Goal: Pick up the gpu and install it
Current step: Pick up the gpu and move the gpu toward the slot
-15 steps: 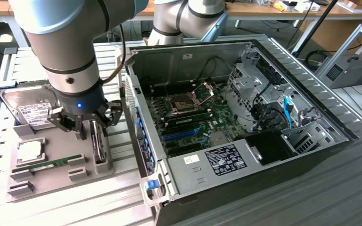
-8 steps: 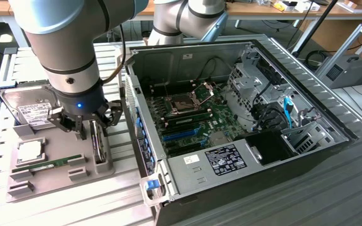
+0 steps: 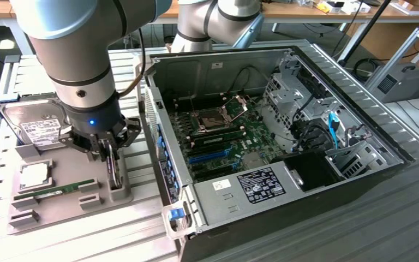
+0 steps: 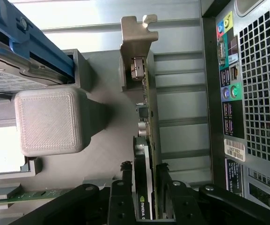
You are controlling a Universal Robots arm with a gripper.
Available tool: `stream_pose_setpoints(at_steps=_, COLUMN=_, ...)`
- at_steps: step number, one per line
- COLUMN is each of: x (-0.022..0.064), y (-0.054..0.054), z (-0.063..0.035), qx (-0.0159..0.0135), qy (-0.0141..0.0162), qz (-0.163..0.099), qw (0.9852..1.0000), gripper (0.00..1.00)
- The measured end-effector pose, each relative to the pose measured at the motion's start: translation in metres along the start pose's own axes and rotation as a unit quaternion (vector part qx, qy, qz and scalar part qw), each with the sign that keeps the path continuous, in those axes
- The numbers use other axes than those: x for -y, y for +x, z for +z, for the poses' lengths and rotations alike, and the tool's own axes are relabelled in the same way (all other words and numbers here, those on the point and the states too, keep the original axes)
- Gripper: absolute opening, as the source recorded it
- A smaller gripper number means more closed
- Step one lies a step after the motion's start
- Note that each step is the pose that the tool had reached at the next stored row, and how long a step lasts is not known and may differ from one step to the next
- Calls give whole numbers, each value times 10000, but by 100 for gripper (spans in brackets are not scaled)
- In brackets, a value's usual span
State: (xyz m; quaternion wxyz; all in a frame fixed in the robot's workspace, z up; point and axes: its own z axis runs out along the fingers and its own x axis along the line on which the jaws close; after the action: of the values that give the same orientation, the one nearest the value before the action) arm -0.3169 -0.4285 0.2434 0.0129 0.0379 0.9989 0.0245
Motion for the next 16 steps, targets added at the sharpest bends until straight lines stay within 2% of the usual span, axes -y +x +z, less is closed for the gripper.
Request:
stream_pose_setpoints(at_steps=1, x=0, y=0, z=0, qx=-1, qy=0, qz=0, qw=10000, gripper=27)
stream_pose_setpoints(at_steps=16, x=0, y=0, z=0, qx=0, qy=0, qz=0, qw=10000, gripper=27)
